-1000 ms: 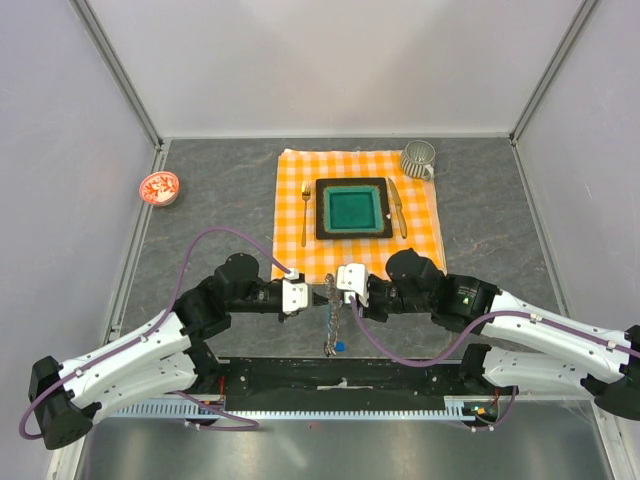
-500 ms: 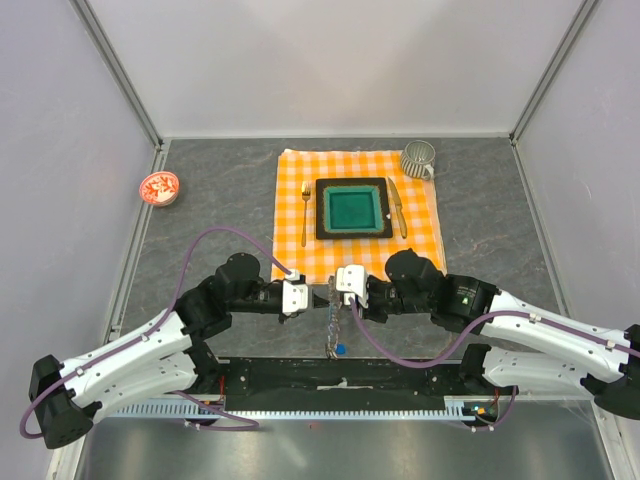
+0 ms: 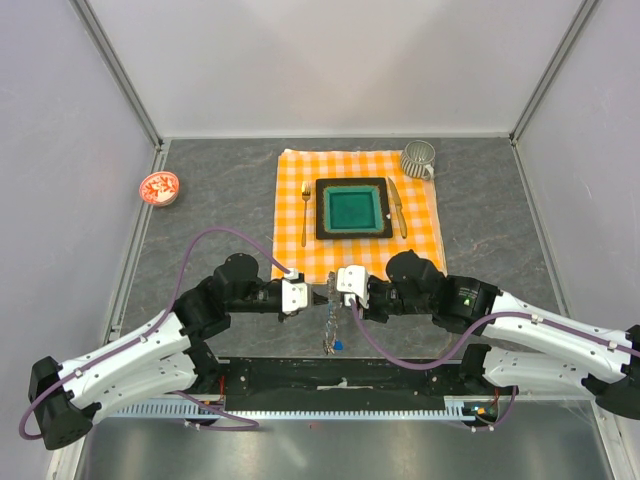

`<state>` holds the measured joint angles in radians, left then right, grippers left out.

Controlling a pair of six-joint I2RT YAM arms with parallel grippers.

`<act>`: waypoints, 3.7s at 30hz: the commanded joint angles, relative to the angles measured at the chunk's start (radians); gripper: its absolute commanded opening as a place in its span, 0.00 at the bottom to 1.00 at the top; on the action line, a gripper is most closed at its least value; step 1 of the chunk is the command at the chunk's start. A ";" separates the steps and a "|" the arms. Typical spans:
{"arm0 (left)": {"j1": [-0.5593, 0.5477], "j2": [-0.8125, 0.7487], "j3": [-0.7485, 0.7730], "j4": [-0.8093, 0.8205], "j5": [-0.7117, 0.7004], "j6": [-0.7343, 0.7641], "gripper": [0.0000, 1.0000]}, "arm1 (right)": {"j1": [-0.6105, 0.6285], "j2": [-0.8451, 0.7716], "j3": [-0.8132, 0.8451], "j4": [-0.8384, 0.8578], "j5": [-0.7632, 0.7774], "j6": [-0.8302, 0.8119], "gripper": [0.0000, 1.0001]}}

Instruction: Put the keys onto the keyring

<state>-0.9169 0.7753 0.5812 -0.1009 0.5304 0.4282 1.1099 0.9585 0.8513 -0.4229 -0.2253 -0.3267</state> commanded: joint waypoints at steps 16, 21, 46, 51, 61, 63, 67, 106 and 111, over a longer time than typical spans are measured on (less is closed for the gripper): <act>-0.004 -0.007 0.029 0.056 0.045 0.027 0.02 | 0.008 -0.010 0.005 0.027 0.049 -0.002 0.00; -0.005 -0.005 0.029 0.058 0.043 0.027 0.02 | 0.008 -0.006 0.005 0.027 0.027 -0.005 0.00; -0.004 0.005 0.031 0.059 0.057 0.026 0.02 | 0.008 0.002 0.006 0.029 -0.019 -0.012 0.00; -0.004 0.001 0.031 0.061 0.053 0.026 0.02 | 0.010 0.002 0.005 0.029 -0.020 -0.012 0.00; -0.004 -0.010 0.026 0.063 0.031 0.029 0.02 | 0.010 -0.014 -0.001 0.022 0.012 -0.006 0.00; -0.004 -0.011 0.025 0.064 0.028 0.027 0.02 | 0.010 -0.015 -0.001 0.019 0.015 -0.008 0.00; -0.004 -0.011 0.025 0.063 0.025 0.029 0.02 | 0.010 -0.021 -0.005 0.021 0.026 -0.003 0.00; -0.005 -0.007 0.025 0.070 0.045 0.021 0.02 | 0.013 0.005 0.003 0.021 0.000 -0.009 0.00; -0.004 -0.005 0.025 0.072 0.056 0.021 0.02 | 0.013 0.008 0.003 0.024 -0.002 -0.011 0.00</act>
<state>-0.9169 0.7826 0.5812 -0.1024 0.5529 0.4282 1.1156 0.9630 0.8490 -0.4255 -0.2119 -0.3298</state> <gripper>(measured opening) 0.025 0.006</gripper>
